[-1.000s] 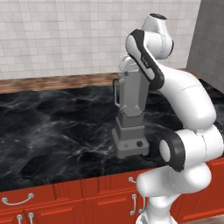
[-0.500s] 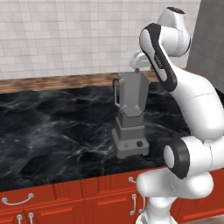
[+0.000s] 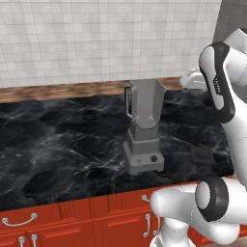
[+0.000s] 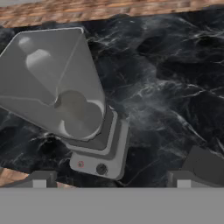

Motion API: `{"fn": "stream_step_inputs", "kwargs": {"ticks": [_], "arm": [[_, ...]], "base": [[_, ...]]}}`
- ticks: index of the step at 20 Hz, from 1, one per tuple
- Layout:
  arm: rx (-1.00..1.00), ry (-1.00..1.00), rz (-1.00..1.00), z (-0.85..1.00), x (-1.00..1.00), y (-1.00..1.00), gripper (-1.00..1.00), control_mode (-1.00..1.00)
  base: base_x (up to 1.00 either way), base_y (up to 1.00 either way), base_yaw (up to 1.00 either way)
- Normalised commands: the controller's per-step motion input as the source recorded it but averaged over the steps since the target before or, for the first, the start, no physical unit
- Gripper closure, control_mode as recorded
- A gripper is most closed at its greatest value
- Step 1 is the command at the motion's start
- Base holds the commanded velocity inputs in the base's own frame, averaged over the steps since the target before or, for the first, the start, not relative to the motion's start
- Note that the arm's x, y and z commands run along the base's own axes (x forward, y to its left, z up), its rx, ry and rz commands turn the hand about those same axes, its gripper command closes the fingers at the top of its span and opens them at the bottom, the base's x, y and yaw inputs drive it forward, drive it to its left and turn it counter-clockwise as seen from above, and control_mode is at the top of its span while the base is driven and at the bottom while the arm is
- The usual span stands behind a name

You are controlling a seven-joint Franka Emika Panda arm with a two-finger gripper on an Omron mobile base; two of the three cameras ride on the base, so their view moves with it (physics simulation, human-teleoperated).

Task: Open the blender lid, put the orange in the blender, close the lid, and start the blender.

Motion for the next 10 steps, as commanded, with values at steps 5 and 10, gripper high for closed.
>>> {"fn": "stream_step_inputs", "kwargs": {"ticks": [5,10], "arm": [[0.10,0.05,-0.23,-1.00,-0.11,-1.00,-1.00,-1.00],[0.01,0.16,-0.31,-1.00,-0.01,-1.00,-1.00,-1.00]], "base": [[0.00,0.00,0.00],[0.00,0.00,0.00]]}}
